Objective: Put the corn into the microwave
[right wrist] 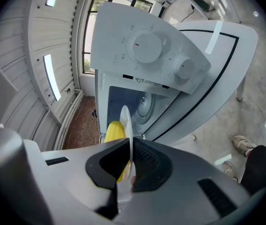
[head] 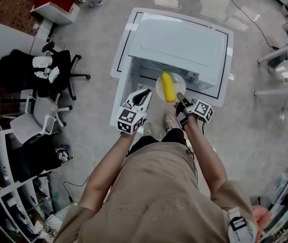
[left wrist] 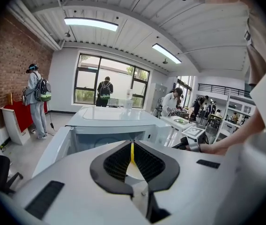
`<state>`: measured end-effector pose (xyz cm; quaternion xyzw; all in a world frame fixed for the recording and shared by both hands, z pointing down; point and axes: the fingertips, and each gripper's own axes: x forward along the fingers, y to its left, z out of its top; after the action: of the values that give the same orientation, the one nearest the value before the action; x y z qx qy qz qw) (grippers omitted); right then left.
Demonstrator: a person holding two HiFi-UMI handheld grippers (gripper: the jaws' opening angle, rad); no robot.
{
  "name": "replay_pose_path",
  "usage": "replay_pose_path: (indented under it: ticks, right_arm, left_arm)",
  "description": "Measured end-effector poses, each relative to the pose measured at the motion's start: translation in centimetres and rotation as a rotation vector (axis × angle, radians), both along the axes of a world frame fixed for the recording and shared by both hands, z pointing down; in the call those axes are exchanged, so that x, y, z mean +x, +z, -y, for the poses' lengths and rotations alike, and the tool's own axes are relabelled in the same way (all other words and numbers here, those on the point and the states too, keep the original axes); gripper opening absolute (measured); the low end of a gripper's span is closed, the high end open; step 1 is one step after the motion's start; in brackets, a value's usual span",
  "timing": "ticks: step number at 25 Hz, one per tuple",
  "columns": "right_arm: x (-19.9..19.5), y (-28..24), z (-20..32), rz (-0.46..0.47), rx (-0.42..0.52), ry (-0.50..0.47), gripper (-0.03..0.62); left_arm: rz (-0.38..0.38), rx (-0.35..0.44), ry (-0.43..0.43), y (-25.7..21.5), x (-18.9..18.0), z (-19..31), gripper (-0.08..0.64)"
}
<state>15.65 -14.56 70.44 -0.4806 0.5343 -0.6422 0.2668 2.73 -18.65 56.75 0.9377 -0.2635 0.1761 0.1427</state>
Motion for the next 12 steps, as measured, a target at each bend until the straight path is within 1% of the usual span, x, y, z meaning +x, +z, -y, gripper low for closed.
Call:
replay_pose_path:
  ticks: [7, 12]
  right_arm:
    - [0.4, 2.9, 2.5, -0.029, 0.02, -0.007, 0.015]
    - [0.2, 4.9, 4.2, -0.021, 0.011, 0.016, 0.015]
  left_arm:
    - [0.053, -0.02, -0.057, 2.4, 0.1, 1.3, 0.006]
    - [0.083, -0.037, -0.085, 3.8, 0.2, 1.7, 0.006]
